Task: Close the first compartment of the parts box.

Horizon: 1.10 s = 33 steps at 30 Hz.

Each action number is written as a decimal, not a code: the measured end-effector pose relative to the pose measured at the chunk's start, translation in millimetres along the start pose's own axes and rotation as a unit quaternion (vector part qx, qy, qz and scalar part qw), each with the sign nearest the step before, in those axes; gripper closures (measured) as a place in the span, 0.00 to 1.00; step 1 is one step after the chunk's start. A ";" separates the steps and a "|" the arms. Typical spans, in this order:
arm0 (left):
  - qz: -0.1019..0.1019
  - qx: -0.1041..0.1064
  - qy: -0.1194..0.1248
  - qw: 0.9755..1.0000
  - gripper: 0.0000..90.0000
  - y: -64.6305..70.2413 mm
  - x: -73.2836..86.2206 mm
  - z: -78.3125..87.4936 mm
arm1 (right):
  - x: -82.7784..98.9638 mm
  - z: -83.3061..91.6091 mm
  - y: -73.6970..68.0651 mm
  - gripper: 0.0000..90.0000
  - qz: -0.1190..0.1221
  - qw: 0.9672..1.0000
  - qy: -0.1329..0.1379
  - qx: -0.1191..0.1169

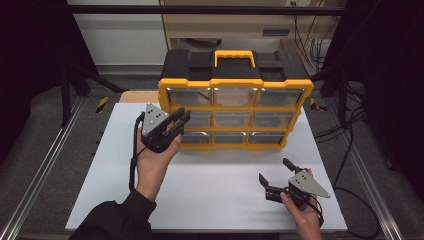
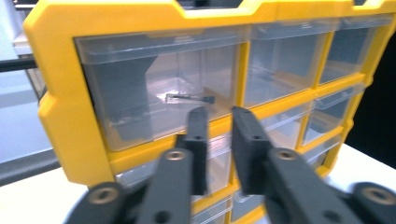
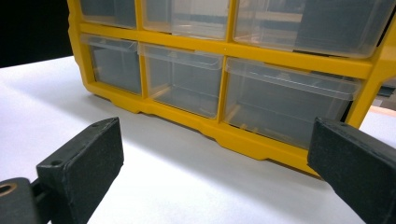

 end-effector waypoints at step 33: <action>-0.043 0.041 0.059 0.996 0.03 10.2 -18.6 22.0 | -0.3 0.4 0.6 0.04 0.001 1.000 0.003 0.001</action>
Point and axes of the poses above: each handheld gripper's, and its own axes: z roughly backward along the jaws, x roughly out of its underside, y roughly to its right, the point moved 2 cm from there along -z, roughly forward along the jaws, and after that the axes turned 1 degree about x, right-handed, at the moved point
